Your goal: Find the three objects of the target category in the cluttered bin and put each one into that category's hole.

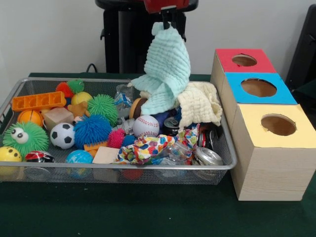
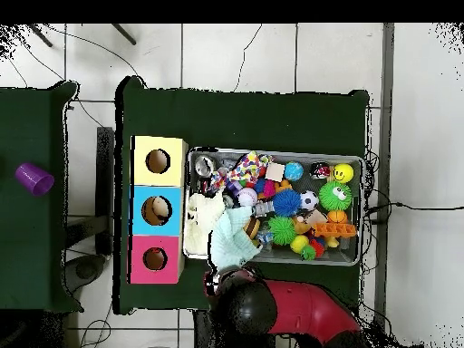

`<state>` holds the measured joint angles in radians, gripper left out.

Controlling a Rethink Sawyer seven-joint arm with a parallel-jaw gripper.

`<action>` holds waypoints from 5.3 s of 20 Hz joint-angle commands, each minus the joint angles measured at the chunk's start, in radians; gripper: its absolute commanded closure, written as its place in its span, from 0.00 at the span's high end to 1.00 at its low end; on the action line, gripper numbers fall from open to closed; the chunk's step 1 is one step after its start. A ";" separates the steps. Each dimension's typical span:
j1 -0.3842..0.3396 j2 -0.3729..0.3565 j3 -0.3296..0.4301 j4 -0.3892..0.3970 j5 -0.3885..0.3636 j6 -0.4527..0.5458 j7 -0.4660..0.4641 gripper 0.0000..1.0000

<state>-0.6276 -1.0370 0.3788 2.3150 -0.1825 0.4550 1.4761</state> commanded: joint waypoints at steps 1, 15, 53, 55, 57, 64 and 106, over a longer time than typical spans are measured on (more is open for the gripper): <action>0.020 0.045 -0.052 -0.088 0.023 -0.065 0.194 0.00; -0.010 0.027 -0.019 -0.124 0.096 -0.001 0.139 1.00; 0.146 0.298 -0.146 -0.659 0.086 0.139 0.019 1.00; 0.158 0.307 -0.156 -0.716 0.017 0.183 -0.050 1.00; 0.148 0.321 -0.147 -0.747 -0.024 0.214 -0.097 1.00; 0.076 0.317 -0.085 -0.733 -0.066 0.220 -0.112 1.00; 0.101 0.477 -0.082 -0.779 -0.214 0.068 0.028 1.00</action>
<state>-0.5251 -0.6193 0.2680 1.5757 -0.3542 0.5685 1.4761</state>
